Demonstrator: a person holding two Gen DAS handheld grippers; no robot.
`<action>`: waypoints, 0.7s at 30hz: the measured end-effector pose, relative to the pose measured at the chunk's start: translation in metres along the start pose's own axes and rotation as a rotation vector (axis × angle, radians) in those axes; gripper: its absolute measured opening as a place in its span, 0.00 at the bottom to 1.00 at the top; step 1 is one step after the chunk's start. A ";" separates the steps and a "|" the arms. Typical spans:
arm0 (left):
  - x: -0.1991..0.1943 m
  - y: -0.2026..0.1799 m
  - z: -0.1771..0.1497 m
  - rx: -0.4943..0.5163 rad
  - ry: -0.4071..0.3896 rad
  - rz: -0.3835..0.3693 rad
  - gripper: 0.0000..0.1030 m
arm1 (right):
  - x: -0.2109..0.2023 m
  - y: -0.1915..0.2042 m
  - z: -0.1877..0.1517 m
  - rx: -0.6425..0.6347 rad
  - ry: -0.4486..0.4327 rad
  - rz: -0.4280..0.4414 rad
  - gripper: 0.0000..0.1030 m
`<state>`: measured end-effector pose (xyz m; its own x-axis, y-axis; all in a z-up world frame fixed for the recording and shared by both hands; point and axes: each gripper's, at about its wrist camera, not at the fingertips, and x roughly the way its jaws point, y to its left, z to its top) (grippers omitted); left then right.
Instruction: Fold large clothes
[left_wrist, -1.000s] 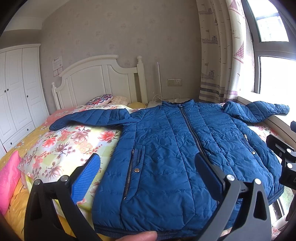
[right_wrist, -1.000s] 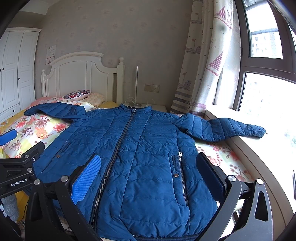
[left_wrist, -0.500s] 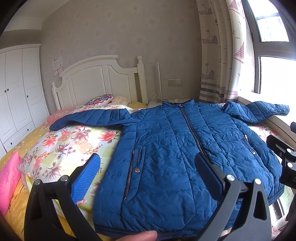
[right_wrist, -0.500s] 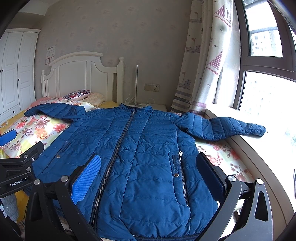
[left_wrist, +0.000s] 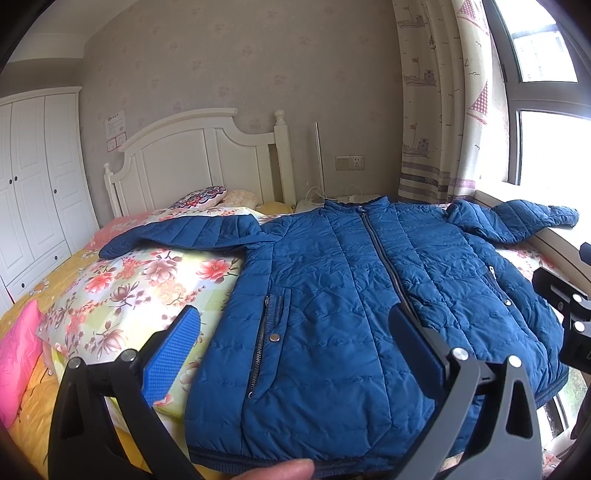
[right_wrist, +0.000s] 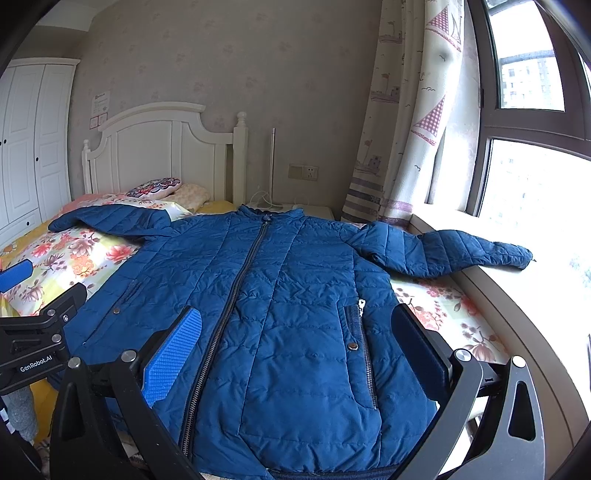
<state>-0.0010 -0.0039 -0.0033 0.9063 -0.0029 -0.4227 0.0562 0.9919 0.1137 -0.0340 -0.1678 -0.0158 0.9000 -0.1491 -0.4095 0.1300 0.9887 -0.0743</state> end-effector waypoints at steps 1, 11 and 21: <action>0.000 0.000 0.000 0.000 -0.001 0.001 0.98 | 0.000 0.000 0.001 0.001 -0.001 0.000 0.96; 0.000 0.000 0.000 0.001 0.001 0.000 0.98 | 0.000 0.000 -0.001 0.003 0.002 0.001 0.96; 0.001 0.004 -0.002 0.004 -0.003 0.000 0.98 | 0.001 0.000 -0.002 0.005 0.002 0.002 0.96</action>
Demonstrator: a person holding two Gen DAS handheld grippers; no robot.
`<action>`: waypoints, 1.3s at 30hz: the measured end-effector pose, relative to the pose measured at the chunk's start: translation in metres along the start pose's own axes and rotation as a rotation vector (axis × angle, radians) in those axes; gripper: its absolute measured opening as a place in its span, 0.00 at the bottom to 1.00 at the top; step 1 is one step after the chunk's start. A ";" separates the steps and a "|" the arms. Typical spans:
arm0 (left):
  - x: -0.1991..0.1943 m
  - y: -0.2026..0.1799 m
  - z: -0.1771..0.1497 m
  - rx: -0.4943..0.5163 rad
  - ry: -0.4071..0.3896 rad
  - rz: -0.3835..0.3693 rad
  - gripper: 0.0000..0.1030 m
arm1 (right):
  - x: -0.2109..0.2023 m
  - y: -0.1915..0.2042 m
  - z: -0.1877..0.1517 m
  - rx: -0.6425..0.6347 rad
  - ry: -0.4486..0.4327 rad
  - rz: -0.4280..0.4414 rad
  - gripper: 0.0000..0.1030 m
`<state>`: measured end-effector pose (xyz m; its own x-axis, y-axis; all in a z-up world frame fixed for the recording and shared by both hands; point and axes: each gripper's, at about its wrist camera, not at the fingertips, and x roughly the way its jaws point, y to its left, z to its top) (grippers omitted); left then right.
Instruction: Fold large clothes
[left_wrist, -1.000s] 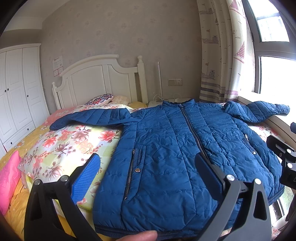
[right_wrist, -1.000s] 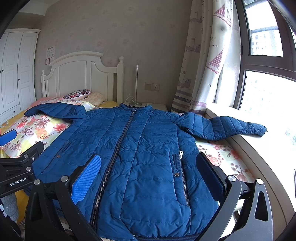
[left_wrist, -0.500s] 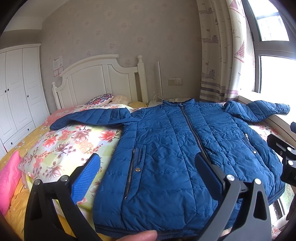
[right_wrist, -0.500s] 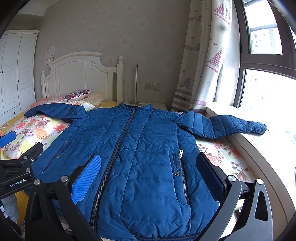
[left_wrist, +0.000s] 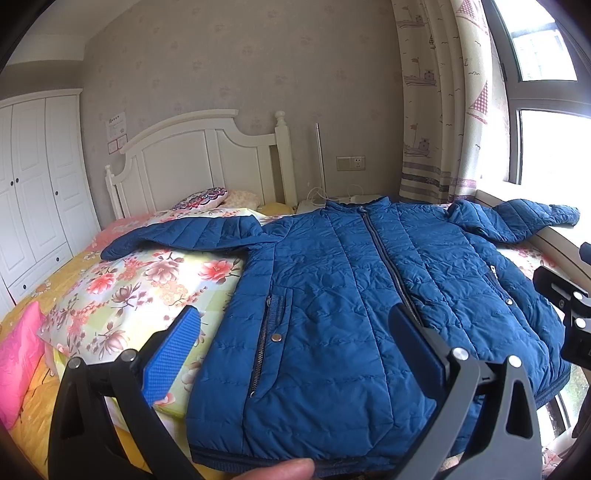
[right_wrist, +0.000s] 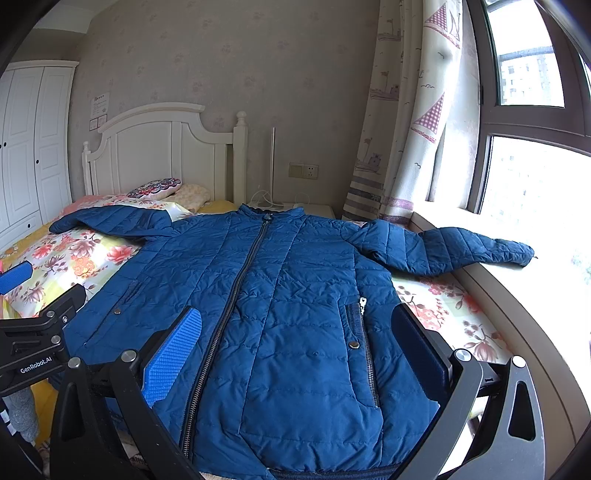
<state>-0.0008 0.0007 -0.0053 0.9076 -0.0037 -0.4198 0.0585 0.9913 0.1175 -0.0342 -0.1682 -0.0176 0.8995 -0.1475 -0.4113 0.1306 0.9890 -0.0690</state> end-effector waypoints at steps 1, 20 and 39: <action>0.000 0.001 -0.001 0.000 -0.001 -0.002 0.98 | 0.001 -0.001 0.000 0.001 0.001 0.001 0.96; 0.119 -0.018 0.030 0.168 0.206 -0.035 0.98 | 0.096 -0.093 0.008 0.211 0.151 -0.047 0.96; 0.355 0.000 0.050 -0.038 0.496 -0.137 0.98 | 0.308 -0.310 0.034 0.735 0.233 -0.360 0.56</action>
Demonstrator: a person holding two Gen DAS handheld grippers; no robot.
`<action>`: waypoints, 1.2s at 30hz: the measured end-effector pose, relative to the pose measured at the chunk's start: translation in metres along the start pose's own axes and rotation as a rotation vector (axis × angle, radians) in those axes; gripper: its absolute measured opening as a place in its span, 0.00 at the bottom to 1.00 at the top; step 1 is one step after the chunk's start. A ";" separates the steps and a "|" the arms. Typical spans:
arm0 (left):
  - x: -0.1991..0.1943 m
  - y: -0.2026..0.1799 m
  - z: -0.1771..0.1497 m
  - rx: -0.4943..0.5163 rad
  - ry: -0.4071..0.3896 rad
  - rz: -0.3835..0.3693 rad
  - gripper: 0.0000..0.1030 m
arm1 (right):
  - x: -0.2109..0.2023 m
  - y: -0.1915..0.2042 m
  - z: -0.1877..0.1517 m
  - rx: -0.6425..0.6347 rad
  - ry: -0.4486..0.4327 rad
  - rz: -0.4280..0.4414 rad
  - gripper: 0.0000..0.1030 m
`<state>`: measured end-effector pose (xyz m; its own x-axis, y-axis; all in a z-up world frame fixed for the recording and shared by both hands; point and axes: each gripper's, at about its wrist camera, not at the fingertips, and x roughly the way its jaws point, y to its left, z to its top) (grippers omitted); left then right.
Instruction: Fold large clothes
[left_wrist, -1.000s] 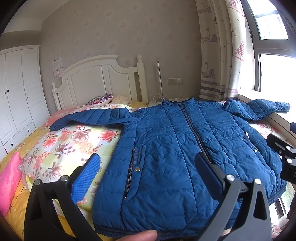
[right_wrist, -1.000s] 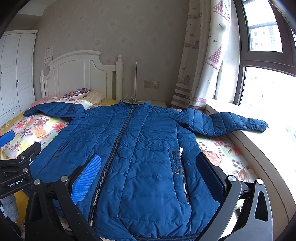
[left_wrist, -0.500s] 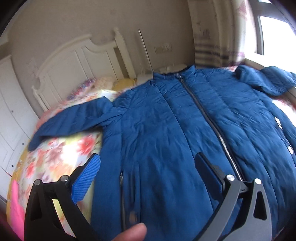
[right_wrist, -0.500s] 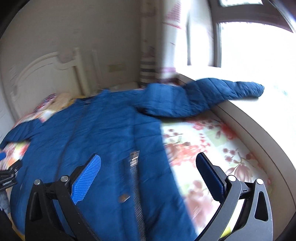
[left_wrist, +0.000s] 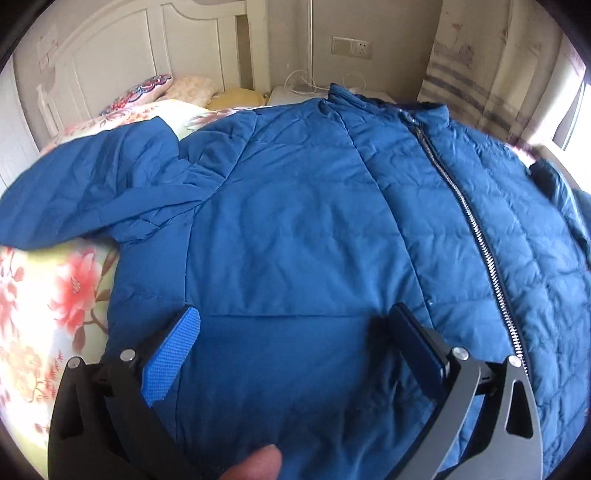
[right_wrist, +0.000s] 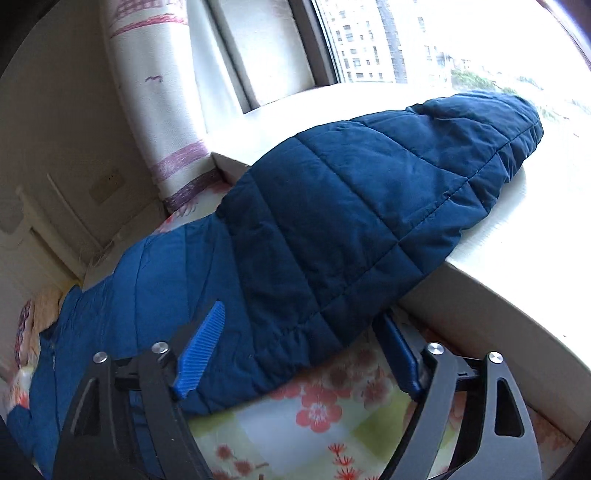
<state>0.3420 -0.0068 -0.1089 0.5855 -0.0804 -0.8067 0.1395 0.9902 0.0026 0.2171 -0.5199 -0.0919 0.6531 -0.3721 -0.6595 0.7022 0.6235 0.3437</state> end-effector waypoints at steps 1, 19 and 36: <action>0.002 0.000 -0.001 0.002 0.006 0.005 0.98 | -0.003 0.003 0.000 0.005 -0.016 -0.004 0.41; 0.001 0.001 -0.001 0.004 0.027 -0.013 0.98 | -0.035 0.266 -0.199 -1.031 0.256 0.429 0.44; -0.037 -0.056 0.006 0.177 -0.094 -0.032 0.96 | -0.061 0.033 -0.078 -0.106 0.178 0.493 0.48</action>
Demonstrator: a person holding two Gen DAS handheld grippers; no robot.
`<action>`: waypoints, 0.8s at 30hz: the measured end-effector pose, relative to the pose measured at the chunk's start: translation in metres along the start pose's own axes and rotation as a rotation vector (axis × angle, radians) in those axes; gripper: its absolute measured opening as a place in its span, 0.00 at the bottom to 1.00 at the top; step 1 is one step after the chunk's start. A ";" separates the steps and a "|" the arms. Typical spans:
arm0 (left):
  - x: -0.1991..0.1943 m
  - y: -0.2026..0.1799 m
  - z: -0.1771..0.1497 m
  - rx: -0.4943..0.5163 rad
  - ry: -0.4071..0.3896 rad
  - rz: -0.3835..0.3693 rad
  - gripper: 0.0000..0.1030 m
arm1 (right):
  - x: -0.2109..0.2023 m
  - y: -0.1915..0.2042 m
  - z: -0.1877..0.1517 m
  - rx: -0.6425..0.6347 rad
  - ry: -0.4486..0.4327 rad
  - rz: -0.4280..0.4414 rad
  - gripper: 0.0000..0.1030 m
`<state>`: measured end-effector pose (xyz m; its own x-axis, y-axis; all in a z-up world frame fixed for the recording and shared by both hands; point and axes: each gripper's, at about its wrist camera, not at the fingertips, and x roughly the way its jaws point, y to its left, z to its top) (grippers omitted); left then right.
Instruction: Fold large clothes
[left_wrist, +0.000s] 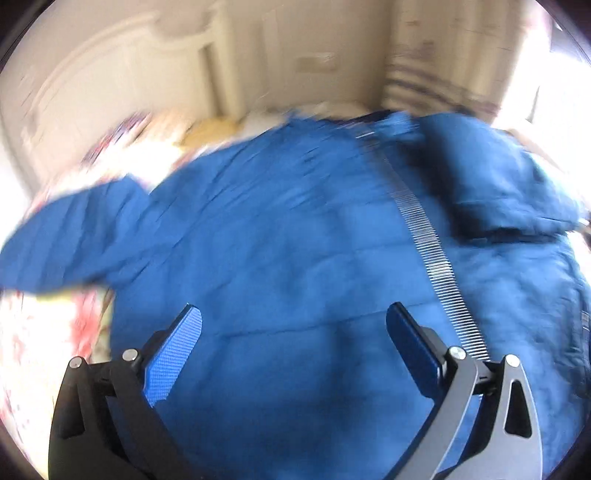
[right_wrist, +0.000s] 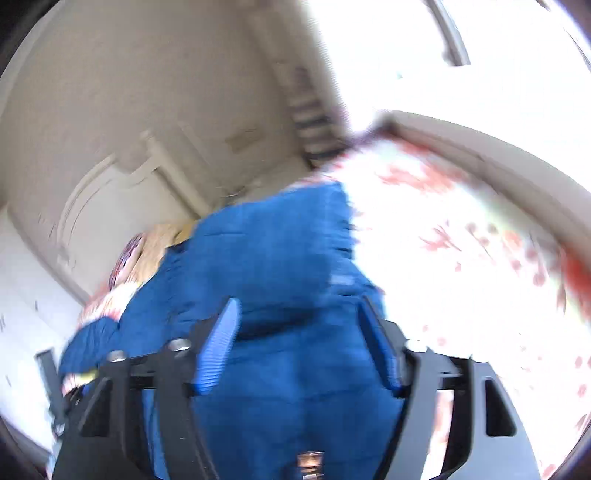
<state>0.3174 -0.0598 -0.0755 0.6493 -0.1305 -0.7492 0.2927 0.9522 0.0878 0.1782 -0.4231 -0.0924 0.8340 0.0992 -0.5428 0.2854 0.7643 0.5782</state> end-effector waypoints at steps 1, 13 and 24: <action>-0.006 -0.016 0.007 0.034 -0.019 -0.029 0.96 | 0.001 -0.009 0.002 0.041 0.013 0.026 0.47; 0.000 -0.261 0.047 0.630 -0.285 -0.039 0.93 | -0.017 -0.067 -0.016 0.407 -0.255 0.081 0.47; -0.003 -0.228 0.073 0.352 -0.249 -0.302 0.21 | -0.017 -0.040 -0.016 0.231 -0.259 0.023 0.47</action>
<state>0.3001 -0.2966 -0.0458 0.6345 -0.4869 -0.6003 0.6827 0.7171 0.1399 0.1452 -0.4449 -0.1159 0.9251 -0.0735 -0.3726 0.3402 0.5965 0.7270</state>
